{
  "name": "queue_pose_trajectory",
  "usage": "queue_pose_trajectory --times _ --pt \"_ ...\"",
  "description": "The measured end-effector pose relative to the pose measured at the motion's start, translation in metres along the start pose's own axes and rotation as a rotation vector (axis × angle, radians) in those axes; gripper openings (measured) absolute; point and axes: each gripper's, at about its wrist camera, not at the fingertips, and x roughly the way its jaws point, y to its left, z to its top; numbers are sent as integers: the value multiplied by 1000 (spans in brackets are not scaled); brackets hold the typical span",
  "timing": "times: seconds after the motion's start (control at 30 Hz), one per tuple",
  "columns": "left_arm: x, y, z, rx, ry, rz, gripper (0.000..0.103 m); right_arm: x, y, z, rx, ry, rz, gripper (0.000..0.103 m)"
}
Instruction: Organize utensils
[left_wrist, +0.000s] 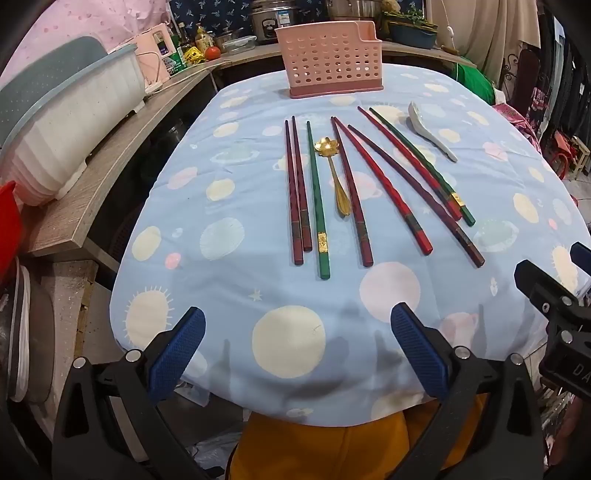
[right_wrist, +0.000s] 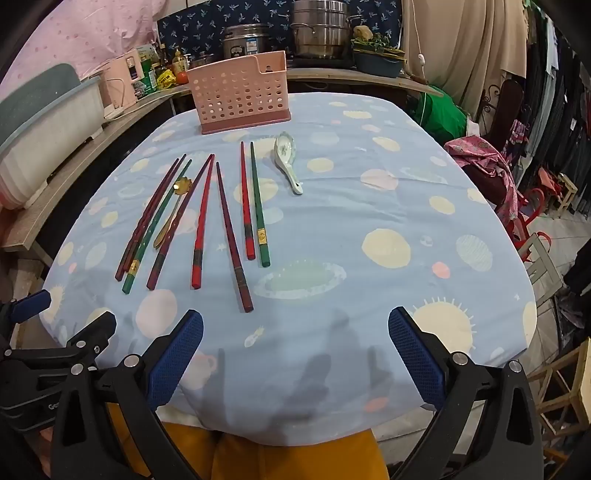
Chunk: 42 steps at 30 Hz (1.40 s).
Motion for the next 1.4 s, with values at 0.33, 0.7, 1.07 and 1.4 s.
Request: queue_pose_trajectory --times 0.33,0.7,1.07,1.4 --pt "-2 -3 0 11 -19 25 96 -1 0 -1 0 -3 6 96" --pt "-7 -1 3 16 -37 39 96 -3 2 -2 1 -5 4 96" --pt "-7 2 2 5 -51 54 96 -2 2 -2 0 -3 6 96" --pt "-6 4 2 -2 -56 58 96 -3 -1 -1 -3 1 5 96"
